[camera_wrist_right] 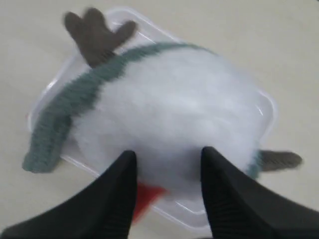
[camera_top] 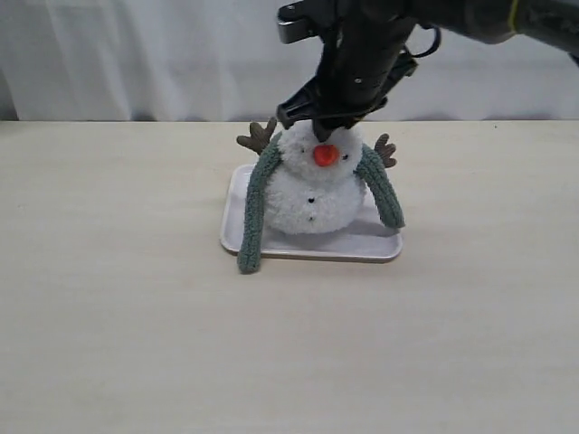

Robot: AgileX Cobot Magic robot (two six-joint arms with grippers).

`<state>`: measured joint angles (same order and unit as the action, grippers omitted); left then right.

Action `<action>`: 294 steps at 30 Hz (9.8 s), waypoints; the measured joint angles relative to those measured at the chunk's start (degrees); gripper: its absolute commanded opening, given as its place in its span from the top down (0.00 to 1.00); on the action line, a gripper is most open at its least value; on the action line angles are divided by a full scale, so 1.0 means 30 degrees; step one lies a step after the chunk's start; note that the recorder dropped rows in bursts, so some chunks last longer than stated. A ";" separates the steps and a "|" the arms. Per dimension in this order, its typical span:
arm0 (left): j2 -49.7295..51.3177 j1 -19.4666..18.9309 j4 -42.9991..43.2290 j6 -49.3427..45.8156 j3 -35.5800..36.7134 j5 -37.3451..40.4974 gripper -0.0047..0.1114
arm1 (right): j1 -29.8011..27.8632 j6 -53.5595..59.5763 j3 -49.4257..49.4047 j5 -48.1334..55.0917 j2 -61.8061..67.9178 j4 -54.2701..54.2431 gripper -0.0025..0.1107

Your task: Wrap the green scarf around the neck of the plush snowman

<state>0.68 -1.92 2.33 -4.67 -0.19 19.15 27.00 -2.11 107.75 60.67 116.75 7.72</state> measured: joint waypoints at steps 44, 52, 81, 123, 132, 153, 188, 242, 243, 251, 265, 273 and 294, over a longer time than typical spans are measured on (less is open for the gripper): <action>0.0000 0.0000 0.0032 0.0000 0.0000 0.0000 0.96 | -0.3404 0.3852 -1.1944 -1.2073 -0.0796 -0.1482 0.94; 0.0000 0.0000 0.0032 0.0000 0.0000 0.0000 0.96 | -0.3404 0.3894 -1.1944 -0.6303 -0.4222 -0.1482 0.94; 0.0000 0.0000 0.0032 0.0000 0.0000 0.0000 0.96 | -0.6075 0.6935 -1.0805 -0.3910 -0.5135 -0.7626 0.94; 0.0000 0.0000 0.0032 0.0000 0.0000 0.0000 0.96 | -0.4525 1.1897 -1.2795 -0.6429 -0.0881 -1.3306 0.53; 0.0000 0.0000 0.0032 0.0000 0.0000 0.0000 0.96 | -0.4525 1.1897 -1.2795 -0.4274 -0.1498 -1.3344 0.54; 0.0000 0.0000 0.0032 0.0000 0.0000 0.0000 0.96 | -0.4525 1.1897 -1.0524 -0.0777 -0.2644 -1.3682 0.87; 0.0000 0.0000 0.0032 0.0000 0.0000 0.0000 0.96 | -0.4525 0.5974 -1.0779 -0.7000 -0.1536 -0.6846 0.94; 0.0000 0.0000 0.0032 0.0000 0.0000 0.0037 0.96 | -0.4525 1.0486 -1.0779 -0.0397 -0.0277 -1.3627 0.51; 0.0000 0.0000 0.0032 0.0000 0.0000 0.0037 0.96 | -0.4525 1.0486 -1.0779 -0.0090 -0.0247 -1.3659 0.51; 0.0000 0.0000 0.0032 0.0000 0.0000 0.0037 0.96 | -0.4525 1.0524 -1.0802 -0.0300 -0.1108 -1.3698 0.51; 0.0000 0.0000 0.0032 0.0000 0.0000 0.0037 0.96 | -0.2203 1.0405 -1.1811 -0.4786 -0.5893 -1.4050 0.51; 0.0000 0.0000 0.0032 0.0000 0.0000 0.0037 0.96 | 0.2681 0.7629 -1.2790 -1.1526 -0.5785 -1.0359 0.51; 0.0000 0.0000 0.0032 0.0000 0.0000 0.0037 0.96 | 0.4401 -0.9336 -1.1325 -1.2584 -0.0561 0.2630 0.51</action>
<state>0.68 -1.92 2.43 -4.67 -0.19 19.26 40.20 -30.12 73.78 22.92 115.06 15.61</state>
